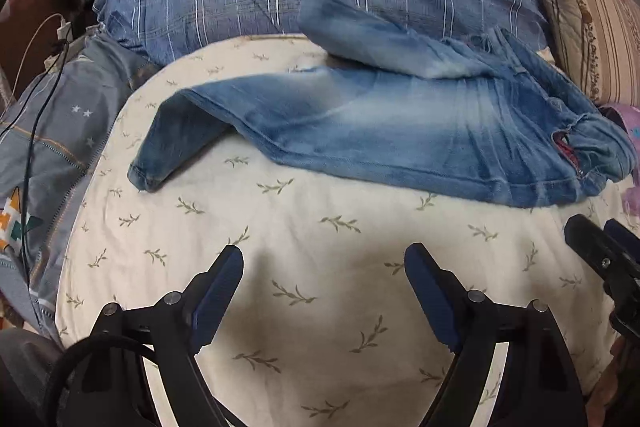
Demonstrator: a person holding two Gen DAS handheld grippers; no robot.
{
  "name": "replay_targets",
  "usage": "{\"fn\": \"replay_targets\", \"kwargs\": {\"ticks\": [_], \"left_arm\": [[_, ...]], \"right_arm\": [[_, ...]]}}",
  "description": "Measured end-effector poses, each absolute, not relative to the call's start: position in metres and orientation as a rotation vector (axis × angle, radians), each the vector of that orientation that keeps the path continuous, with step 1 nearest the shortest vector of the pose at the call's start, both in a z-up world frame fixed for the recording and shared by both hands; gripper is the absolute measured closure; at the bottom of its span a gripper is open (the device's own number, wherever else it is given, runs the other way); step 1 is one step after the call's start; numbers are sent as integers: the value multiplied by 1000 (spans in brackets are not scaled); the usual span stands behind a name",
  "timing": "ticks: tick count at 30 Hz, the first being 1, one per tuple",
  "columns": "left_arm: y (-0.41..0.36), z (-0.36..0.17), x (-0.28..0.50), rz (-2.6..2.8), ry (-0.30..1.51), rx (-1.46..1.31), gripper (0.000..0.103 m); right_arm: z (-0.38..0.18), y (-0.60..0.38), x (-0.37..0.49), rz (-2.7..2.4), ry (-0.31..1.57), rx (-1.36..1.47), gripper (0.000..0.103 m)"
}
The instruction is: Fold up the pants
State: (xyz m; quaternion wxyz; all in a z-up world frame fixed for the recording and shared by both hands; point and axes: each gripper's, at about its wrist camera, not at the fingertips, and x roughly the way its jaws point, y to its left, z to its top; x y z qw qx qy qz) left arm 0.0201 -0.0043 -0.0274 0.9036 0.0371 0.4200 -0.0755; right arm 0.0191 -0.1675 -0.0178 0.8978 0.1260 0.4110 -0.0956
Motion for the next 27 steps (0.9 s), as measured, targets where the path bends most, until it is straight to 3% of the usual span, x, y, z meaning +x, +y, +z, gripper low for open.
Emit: {"fn": "replay_targets", "kwargs": {"ticks": [4, 27], "left_arm": [[-5, -33, 11, -191, 864, 67, 25], [3, -15, 5, -217, 837, 75, 27]], "right_arm": [[-18, -168, 18, -201, 849, 262, 1], [-13, -168, 17, -197, 847, 254, 5]]}}
